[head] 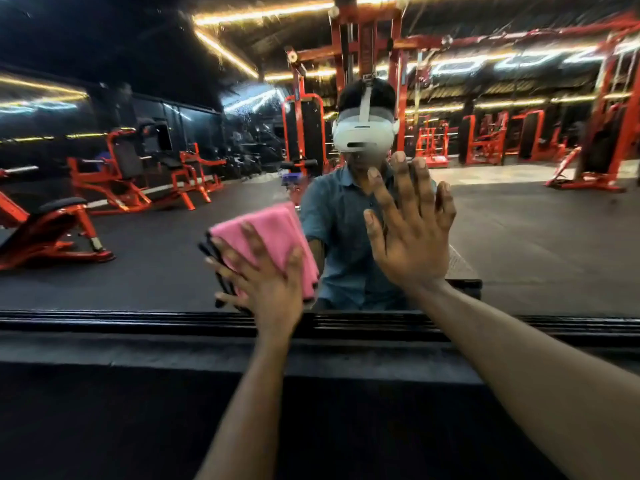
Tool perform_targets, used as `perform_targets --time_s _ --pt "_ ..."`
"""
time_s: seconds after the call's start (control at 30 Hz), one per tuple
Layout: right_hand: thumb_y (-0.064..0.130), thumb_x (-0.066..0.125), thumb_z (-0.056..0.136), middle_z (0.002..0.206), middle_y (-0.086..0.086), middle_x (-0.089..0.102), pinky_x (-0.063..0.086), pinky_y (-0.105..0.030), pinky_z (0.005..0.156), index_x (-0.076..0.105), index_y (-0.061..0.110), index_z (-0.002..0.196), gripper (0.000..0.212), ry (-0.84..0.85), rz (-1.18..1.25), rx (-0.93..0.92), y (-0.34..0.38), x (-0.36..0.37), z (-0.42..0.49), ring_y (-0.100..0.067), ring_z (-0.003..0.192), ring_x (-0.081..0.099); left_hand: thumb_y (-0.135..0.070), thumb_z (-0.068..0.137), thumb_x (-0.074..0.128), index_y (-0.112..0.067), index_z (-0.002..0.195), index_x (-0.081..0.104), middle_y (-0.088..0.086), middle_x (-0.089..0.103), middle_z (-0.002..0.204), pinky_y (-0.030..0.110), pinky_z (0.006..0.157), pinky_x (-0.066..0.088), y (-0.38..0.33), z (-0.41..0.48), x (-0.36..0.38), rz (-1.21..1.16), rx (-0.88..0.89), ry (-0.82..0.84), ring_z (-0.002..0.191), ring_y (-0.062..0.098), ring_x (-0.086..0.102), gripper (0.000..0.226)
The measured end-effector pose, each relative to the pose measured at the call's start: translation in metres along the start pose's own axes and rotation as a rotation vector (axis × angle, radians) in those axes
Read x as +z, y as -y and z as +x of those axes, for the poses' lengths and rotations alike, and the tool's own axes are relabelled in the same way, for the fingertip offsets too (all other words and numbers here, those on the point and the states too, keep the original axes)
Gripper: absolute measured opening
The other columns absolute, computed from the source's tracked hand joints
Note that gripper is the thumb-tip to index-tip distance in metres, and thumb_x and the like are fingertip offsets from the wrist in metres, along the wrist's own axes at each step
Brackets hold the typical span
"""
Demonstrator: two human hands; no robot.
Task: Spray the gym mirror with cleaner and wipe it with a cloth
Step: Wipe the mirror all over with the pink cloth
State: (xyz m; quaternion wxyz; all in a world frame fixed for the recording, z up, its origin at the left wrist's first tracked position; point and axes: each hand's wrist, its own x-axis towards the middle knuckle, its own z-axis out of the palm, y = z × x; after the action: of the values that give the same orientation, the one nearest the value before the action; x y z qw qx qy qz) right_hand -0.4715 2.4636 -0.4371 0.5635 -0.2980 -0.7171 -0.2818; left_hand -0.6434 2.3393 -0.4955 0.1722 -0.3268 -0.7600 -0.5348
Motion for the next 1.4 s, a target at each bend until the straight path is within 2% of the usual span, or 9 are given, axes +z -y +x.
perform_targets --time_s 0.2,0.47,0.8,0.93,1.0,1.07,1.23,1.3,1.4 --pt "0.047 0.038 0.109 0.174 -0.004 0.012 0.014 -0.057 0.127 0.019 0.031 0.165 0.061 -0.019 0.016 -0.008 0.001 0.0 0.0 -0.027 0.161 0.008 -0.083 0.093 0.013 -0.033 0.166 0.012 0.013 0.001 0.174 0.086 0.11 0.008 -0.065 0.092 -0.031 0.104 0.124 -0.346 0.159 0.044 -0.002 0.089" --pt "0.046 0.039 0.109 0.174 -0.005 0.012 0.017 -0.058 0.125 0.021 0.029 0.165 0.062 -0.026 0.038 -0.012 0.0 0.0 -0.001 -0.027 0.161 0.01 -0.072 0.099 0.027 -0.038 0.166 0.001 0.01 -0.017 0.173 0.087 0.108 0.004 -0.012 0.003 0.002 0.311 0.462 -0.109 0.158 0.04 -0.017 0.079" --pt "0.044 0.046 0.105 0.173 -0.004 0.017 0.012 -0.055 0.126 0.028 0.029 0.164 0.063 -0.047 0.04 -0.016 0.001 -0.002 0.001 -0.027 0.16 0.013 -0.078 0.098 0.02 -0.038 0.166 0.013 0.009 0.002 0.175 0.081 0.115 0.007 -0.163 0.154 -0.055 0.326 0.508 -0.422 0.16 0.038 -0.001 0.079" --pt "0.043 0.05 0.103 0.173 -0.004 0.019 0.013 -0.055 0.126 0.031 0.028 0.163 0.065 -0.055 0.056 -0.003 0.002 -0.002 -0.001 -0.027 0.16 0.015 -0.071 0.098 0.036 -0.035 0.165 0.022 0.014 0.004 0.174 0.071 0.121 -0.01 -0.109 0.106 -0.039 0.547 0.976 -0.24 0.16 0.042 0.0 0.078" --pt "0.043 0.051 0.102 0.173 -0.003 0.019 0.011 -0.054 0.126 0.03 0.028 0.163 0.066 -0.053 0.046 -0.008 0.002 -0.003 0.0 -0.026 0.16 0.015 -0.077 0.096 0.03 -0.041 0.163 0.022 0.011 0.006 0.175 0.078 0.117 0.0 -0.08 0.113 -0.054 0.65 1.153 -0.183 0.16 0.04 0.003 0.076" --pt "0.044 0.051 0.103 0.173 -0.003 0.019 0.009 -0.053 0.126 0.03 0.029 0.163 0.065 -0.05 0.033 0.002 0.001 -0.003 -0.001 -0.026 0.16 0.016 -0.079 0.096 0.021 -0.044 0.164 0.015 0.009 0.004 0.175 0.08 0.114 0.007 -0.071 0.142 -0.074 0.636 1.056 -0.227 0.16 0.037 0.002 0.077" --pt "0.045 0.049 0.104 0.172 -0.002 0.02 0.013 -0.055 0.126 0.03 0.03 0.163 0.064 -0.045 0.035 -0.005 0.003 -0.002 -0.001 -0.026 0.16 0.017 -0.081 0.094 0.008 -0.043 0.165 0.01 0.005 0.003 0.175 0.081 0.114 0.009 -0.124 0.188 -0.095 0.241 0.396 -0.438 0.161 0.034 0.001 0.08" --pt "0.045 0.047 0.104 0.173 -0.002 0.019 0.014 -0.056 0.125 0.029 0.03 0.163 0.063 -0.038 0.051 -0.002 0.003 -0.002 0.0 -0.026 0.16 0.016 -0.082 0.094 0.006 -0.041 0.165 0.011 0.006 0.005 0.175 0.082 0.113 0.011 -0.151 0.18 -0.083 0.236 0.359 -0.44 0.16 0.037 0.003 0.082" --pt "0.045 0.048 0.104 0.173 -0.002 0.019 0.014 -0.056 0.125 0.03 0.03 0.163 0.063 -0.032 0.055 0.005 0.002 -0.003 0.0 -0.026 0.16 0.016 -0.077 0.098 0.018 -0.039 0.166 0.011 0.01 0.003 0.175 0.081 0.114 0.007 -0.15 0.148 -0.056 0.388 0.564 -0.372 0.16 0.039 0.002 0.078"
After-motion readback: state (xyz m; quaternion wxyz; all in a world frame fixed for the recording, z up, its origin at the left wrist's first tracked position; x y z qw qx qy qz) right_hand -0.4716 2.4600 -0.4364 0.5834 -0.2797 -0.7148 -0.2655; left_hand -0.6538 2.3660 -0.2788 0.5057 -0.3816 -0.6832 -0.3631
